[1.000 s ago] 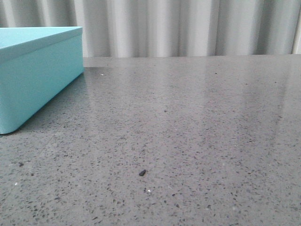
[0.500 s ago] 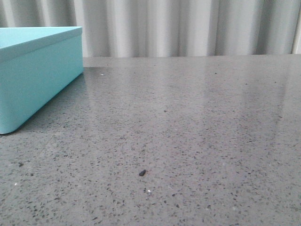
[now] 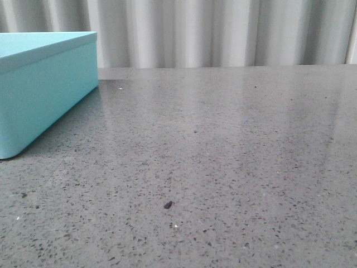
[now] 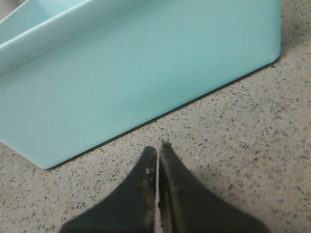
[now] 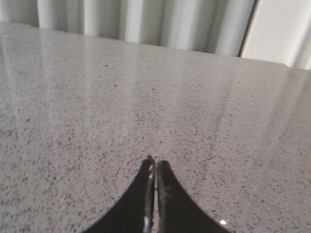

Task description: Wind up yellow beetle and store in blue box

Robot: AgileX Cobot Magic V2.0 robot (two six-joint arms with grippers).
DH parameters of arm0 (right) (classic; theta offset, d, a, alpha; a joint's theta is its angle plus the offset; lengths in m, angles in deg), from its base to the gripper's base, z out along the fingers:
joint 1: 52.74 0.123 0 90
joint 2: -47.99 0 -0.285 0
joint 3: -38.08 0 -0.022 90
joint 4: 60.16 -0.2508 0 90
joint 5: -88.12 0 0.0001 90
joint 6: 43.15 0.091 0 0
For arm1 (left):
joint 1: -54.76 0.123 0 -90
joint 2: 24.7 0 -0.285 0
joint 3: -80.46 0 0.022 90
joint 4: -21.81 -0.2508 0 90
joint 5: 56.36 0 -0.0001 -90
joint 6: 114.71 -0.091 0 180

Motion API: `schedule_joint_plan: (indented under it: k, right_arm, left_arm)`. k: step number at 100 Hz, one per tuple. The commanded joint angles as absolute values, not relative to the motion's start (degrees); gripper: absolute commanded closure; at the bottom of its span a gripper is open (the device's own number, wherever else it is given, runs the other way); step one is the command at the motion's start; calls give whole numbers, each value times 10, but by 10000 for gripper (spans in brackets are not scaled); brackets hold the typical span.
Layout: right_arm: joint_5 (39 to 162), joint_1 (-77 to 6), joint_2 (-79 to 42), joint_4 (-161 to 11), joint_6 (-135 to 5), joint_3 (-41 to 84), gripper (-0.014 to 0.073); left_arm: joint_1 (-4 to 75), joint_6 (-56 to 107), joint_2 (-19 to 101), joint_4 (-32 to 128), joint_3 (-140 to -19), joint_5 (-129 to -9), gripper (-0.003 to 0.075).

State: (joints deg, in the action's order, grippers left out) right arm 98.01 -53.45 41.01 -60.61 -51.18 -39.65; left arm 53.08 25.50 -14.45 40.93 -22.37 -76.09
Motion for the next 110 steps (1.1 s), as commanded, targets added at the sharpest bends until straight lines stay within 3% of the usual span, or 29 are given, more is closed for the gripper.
schedule_joint_plan:
  k: [1, 28, 110]
  right_arm:
    - [934, -543, 410, -608, -487, -412, 635]
    - [1058, -545, 418, -608, -481, -411, 635]
    - [1069, -547, 418, -608, -481, -409, 635]
  left_arm:
    - [532, 259, -137, 417, -209, -738, 741]
    - [532, 259, -137, 417, -209, -738, 741]
    - [532, 259, -137, 417, -209, -738, 741]
